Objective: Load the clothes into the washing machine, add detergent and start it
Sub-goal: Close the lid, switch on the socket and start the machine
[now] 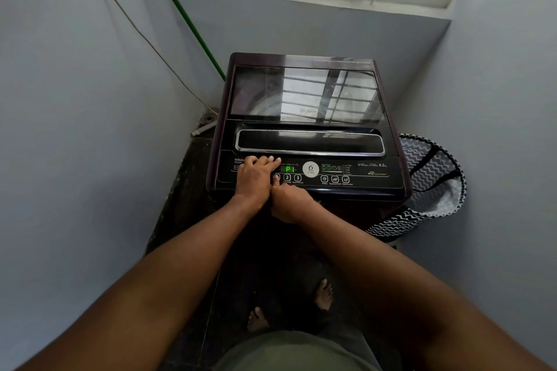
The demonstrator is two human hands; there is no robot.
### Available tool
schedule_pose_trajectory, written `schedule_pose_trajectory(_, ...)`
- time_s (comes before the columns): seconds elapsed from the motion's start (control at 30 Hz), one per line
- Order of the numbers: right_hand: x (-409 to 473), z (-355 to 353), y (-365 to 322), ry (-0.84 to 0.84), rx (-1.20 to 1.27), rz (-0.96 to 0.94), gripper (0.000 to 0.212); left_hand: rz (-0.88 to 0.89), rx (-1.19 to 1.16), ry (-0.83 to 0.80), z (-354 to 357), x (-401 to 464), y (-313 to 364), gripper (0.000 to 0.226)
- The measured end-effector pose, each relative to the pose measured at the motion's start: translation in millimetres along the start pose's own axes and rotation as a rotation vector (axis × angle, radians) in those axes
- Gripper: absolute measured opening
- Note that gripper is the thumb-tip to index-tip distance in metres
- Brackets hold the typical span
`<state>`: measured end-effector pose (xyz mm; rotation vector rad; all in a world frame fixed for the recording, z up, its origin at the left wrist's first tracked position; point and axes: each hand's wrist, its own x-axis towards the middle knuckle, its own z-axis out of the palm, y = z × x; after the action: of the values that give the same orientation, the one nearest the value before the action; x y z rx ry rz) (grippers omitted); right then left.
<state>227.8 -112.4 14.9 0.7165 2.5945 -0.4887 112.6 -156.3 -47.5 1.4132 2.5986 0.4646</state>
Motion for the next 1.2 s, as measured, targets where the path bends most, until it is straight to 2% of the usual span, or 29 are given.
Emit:
schedule_pose_trajectory(0.37, -1, 2, 3, -0.008, 0.048, 0.034, 0.073, -0.01, 0.018, -0.013, 0, 0, 1, 0.05)
schedule_pose_trajectory(0.63, -9, 6, 27, 0.095, 0.007, 0.09, 0.072, -0.004, 0.144, -0.063, -3, 0, 15, 0.067)
schedule_pose_trajectory(0.93, -4, 11, 34, 0.027, 0.112, 0.12, 0.077, 0.004, 0.082, -0.038, 0, -3, 12, 0.067)
schedule_pose_trajectory(1.2, -5, 8, 33, 0.0, 0.112, 0.118, 0.08, -0.001, 0.064, -0.049, -1, -5, 15, 0.067)
